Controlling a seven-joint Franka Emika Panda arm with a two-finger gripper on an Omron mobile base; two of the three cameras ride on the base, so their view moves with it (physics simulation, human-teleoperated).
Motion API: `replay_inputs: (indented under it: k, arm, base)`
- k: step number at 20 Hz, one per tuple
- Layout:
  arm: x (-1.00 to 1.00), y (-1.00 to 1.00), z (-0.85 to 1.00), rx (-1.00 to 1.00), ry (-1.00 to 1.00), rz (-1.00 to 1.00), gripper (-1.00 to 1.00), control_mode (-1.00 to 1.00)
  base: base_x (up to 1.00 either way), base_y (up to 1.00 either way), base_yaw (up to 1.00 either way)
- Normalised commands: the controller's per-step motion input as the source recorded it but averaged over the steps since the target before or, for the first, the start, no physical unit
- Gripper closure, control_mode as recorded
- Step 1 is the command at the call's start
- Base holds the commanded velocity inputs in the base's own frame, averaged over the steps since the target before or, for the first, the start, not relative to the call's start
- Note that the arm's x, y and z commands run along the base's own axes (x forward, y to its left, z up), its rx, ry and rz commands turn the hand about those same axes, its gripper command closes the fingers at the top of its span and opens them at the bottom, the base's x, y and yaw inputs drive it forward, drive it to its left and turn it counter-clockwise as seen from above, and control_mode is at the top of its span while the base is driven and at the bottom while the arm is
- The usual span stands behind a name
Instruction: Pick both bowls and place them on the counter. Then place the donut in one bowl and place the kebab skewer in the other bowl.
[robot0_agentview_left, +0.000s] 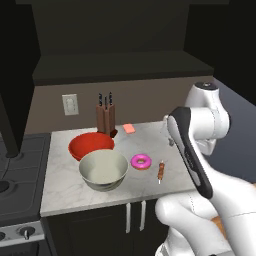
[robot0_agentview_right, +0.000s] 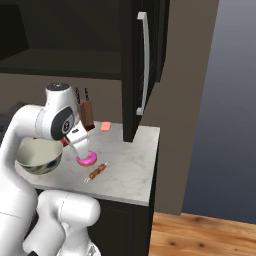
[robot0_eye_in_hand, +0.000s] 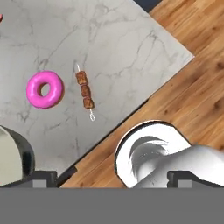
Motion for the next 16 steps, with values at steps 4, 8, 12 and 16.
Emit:
replay_inputs:
  k: [4, 8, 12, 16]
  arm:
    - [0.07, -0.16, -0.31, 0.0, 0.0, 0.26, -1.0, -1.0]
    - [0.07, -0.06, -0.4, 0.0, 0.0, 0.24, -1.0, -1.0]
    - [0.08, 0.0, -0.41, 0.0, -0.07, 0.17, -1.0, -1.0]
    - [0.17, 0.0, -0.41, 0.0, -0.04, 0.13, -1.0, -1.0]
  base:
    - [0.0, 0.0, 0.0]
    - [0.0, 0.0, 0.0]
    - [0.0, 0.0, 0.0]
    - [0.0, 0.0, 0.0]
